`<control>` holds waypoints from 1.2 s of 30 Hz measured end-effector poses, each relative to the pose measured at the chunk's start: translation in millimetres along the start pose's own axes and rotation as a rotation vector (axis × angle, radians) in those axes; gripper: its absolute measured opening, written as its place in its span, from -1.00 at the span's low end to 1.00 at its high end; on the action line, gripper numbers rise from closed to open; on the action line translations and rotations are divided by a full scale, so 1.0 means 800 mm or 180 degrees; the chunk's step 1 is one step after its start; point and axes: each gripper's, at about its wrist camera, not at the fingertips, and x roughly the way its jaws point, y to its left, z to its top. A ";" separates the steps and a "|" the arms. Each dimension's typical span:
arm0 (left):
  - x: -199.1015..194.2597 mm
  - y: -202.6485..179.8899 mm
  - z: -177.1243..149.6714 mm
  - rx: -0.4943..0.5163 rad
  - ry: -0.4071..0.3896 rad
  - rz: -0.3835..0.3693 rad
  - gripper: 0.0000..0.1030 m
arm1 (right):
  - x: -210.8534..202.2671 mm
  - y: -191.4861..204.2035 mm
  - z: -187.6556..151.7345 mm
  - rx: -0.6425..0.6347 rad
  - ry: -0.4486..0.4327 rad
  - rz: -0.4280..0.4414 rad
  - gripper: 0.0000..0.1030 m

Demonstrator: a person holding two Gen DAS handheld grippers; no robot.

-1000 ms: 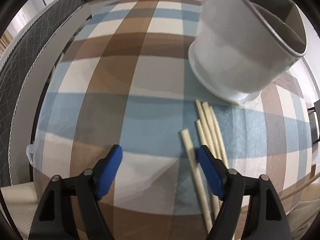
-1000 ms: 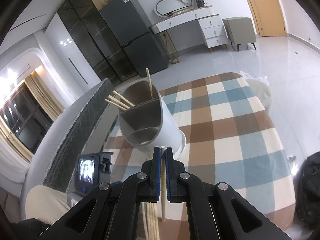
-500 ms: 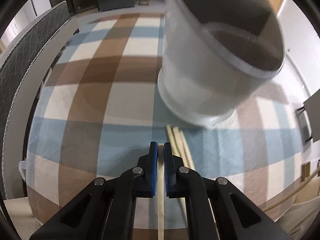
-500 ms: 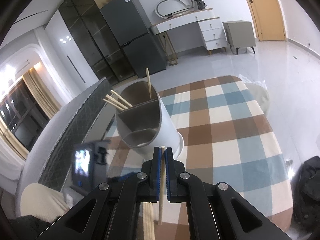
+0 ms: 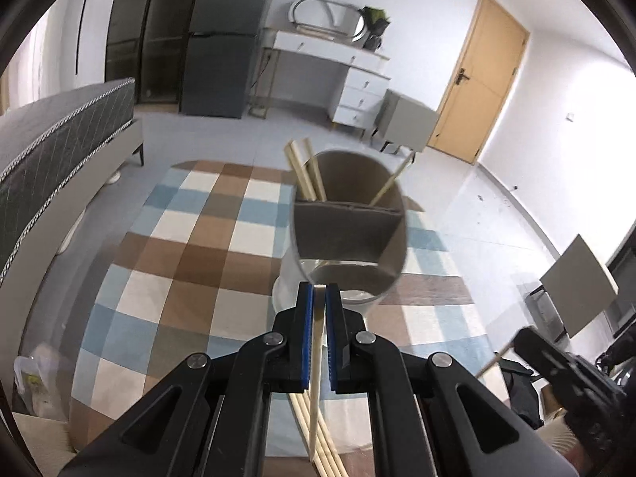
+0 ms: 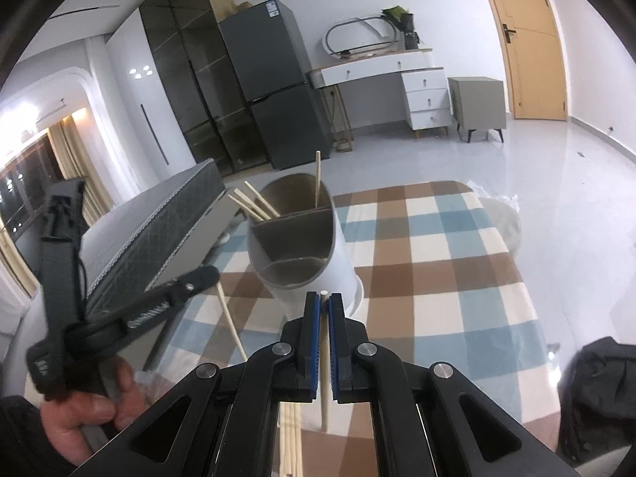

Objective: Organize utensils
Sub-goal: 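Carry both chopsticks over the utensil holder and lower them into it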

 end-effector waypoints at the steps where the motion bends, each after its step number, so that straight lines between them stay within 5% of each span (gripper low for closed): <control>1: -0.005 -0.002 0.000 0.0031 -0.0012 0.0003 -0.96 | -0.002 0.000 -0.001 0.0002 -0.0005 -0.0011 -0.93; 17: -0.034 -0.002 0.000 0.0191 -0.0053 0.0119 -0.97 | -0.034 0.010 -0.006 0.0005 -0.0143 -0.0153 -0.94; 36: -0.057 -0.032 0.044 0.0214 -0.0168 -0.0211 -0.97 | -0.074 -0.003 0.042 -0.0004 -0.0436 -0.0297 -0.93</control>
